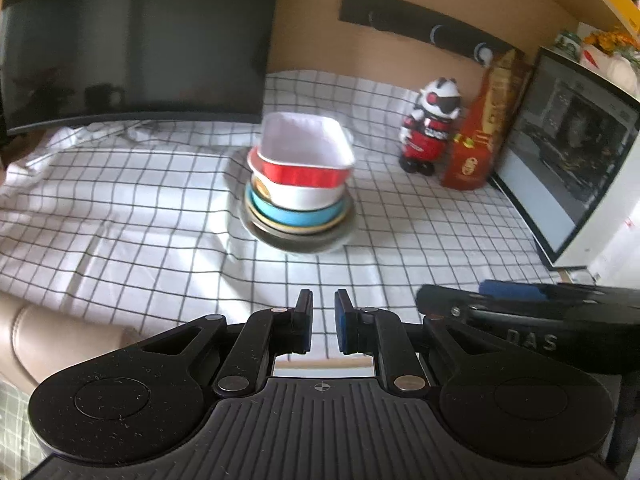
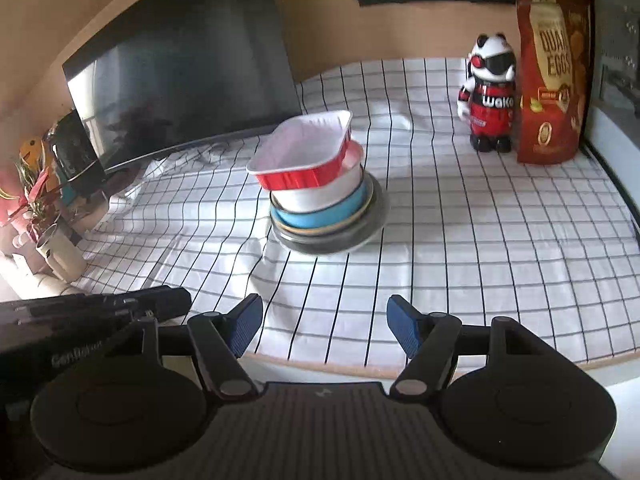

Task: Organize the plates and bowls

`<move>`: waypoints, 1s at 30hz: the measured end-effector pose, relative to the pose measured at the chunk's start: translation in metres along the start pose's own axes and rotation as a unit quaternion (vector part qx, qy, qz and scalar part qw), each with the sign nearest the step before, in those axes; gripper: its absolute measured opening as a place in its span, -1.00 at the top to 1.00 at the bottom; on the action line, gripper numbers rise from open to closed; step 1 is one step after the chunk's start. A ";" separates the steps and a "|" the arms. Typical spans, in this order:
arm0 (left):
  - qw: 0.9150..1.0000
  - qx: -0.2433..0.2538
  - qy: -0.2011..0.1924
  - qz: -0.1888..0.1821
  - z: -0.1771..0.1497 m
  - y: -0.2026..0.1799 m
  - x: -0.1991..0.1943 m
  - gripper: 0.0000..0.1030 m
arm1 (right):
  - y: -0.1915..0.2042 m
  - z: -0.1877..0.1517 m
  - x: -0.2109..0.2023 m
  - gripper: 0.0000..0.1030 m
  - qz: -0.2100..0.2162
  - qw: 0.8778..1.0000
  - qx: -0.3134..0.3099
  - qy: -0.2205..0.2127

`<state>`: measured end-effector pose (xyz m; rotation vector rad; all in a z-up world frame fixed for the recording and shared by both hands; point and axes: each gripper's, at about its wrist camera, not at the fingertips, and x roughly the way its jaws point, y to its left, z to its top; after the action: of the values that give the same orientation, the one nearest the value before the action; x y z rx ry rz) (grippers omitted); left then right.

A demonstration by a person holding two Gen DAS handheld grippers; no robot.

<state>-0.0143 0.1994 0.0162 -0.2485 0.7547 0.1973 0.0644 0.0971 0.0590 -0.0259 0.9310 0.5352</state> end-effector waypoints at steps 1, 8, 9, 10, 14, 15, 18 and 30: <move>1.000 0.003 0.002 -0.002 -0.001 -0.002 0.000 0.71 | 0.000 -0.001 -0.001 -0.35 -0.004 1.000 -0.004 -0.003; 1.000 0.003 0.006 -0.007 -0.004 -0.006 0.003 0.71 | -0.001 -0.005 0.003 -0.35 -0.014 1.000 -0.017 0.009; 1.000 0.002 0.006 -0.007 -0.003 -0.006 0.003 0.71 | -0.002 -0.005 0.004 -0.35 -0.013 1.000 -0.016 0.011; 1.000 0.002 0.007 -0.008 -0.003 -0.006 0.003 0.71 | -0.003 -0.005 0.005 -0.35 -0.012 1.000 -0.015 0.012; 1.000 0.002 0.007 -0.007 -0.003 -0.007 0.003 0.71 | -0.005 -0.005 0.005 -0.35 -0.007 1.000 -0.012 0.013; 1.000 0.001 0.007 -0.008 -0.003 -0.007 0.003 0.71 | -0.006 -0.005 0.005 -0.35 -0.007 1.000 -0.011 0.013; 1.000 0.001 0.008 -0.008 -0.003 -0.007 0.003 0.71 | -0.006 -0.004 0.005 -0.35 -0.006 1.000 -0.012 0.013; 1.000 -0.002 0.014 -0.013 -0.002 -0.008 0.006 0.71 | -0.008 -0.004 0.005 -0.35 -0.007 1.000 -0.008 0.015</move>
<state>-0.0090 0.1922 0.0116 -0.2647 0.7790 0.1714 0.0673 0.0912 0.0507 -0.0557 0.9540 0.5303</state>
